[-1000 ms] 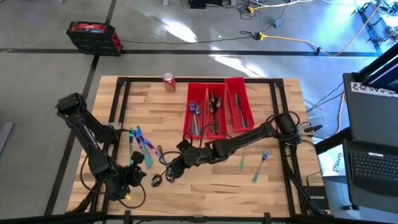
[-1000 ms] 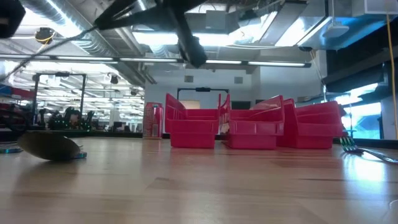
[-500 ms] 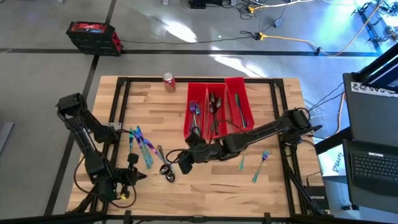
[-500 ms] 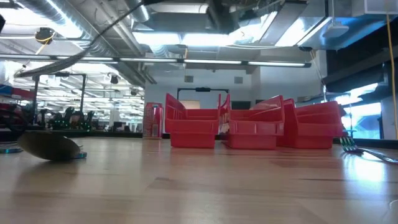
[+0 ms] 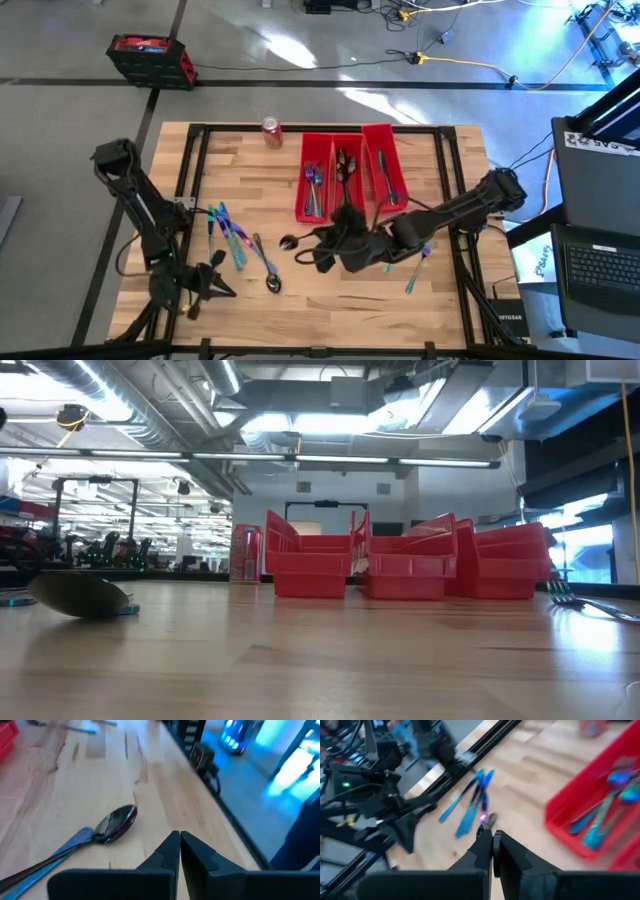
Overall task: Sort silverware
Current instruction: Put the black spoon into the center red bin
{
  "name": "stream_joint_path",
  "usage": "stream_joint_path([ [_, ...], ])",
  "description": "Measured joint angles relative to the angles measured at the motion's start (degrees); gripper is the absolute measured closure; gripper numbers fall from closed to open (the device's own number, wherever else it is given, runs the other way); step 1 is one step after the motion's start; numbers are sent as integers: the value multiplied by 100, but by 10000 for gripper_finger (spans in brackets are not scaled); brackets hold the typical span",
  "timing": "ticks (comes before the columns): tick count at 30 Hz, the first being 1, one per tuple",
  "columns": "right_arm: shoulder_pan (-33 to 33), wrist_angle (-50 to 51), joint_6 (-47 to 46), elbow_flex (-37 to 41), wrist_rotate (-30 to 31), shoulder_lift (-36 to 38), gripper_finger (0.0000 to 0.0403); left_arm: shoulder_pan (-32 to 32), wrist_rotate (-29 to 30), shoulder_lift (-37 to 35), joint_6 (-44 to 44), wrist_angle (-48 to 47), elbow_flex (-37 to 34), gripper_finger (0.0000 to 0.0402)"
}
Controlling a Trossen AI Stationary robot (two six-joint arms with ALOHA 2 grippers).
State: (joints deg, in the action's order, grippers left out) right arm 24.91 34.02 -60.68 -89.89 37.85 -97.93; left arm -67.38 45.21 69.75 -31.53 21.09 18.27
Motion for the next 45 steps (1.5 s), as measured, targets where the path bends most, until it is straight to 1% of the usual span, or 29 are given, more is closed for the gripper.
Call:
stream_joint_path([
  [3,85,360,-212,0,507,197,403,79,-106,-236,296,686,-320,401],
  [7,187,816,-501,-2,1222,372,403,296,-414,-424,1018,1697,-670,401],
  [10,185,1149,-707,-2,1529,479,403,589,-785,-552,1492,2427,-972,401],
  [13,168,1441,-944,-4,1851,496,403,967,-1224,-637,1565,2821,-1264,401],
  [19,170,2000,-1415,-7,2408,522,403,1830,-2699,-657,1895,3388,-1608,401],
  [22,164,2552,-1943,-4,2601,518,403,2330,-3523,-657,2254,3596,-1649,401],
  [25,130,3057,-2455,-4,2762,524,403,2895,-4389,-657,2350,3886,-1724,401],
  [28,66,3450,-2797,-4,2920,553,403,3462,-4985,-663,2503,4133,-1782,401],
  [30,6,3689,-2910,-6,2954,579,403,3817,-5141,-664,2719,4157,-1782,401],
  [33,-179,4012,-2936,-7,2950,581,403,4288,-5201,-666,2961,4294,-1780,401],
  [38,-491,4863,-3206,-5,2939,581,403,4739,-5276,-740,3071,4603,-1780,401],
  [42,-591,5617,-3711,6,2947,621,403,4914,-5274,-1009,3003,4108,-1780,401],
  [45,-582,5445,-3573,232,2993,845,403,4944,-5217,-1448,3072,3507,-1780,401],
])
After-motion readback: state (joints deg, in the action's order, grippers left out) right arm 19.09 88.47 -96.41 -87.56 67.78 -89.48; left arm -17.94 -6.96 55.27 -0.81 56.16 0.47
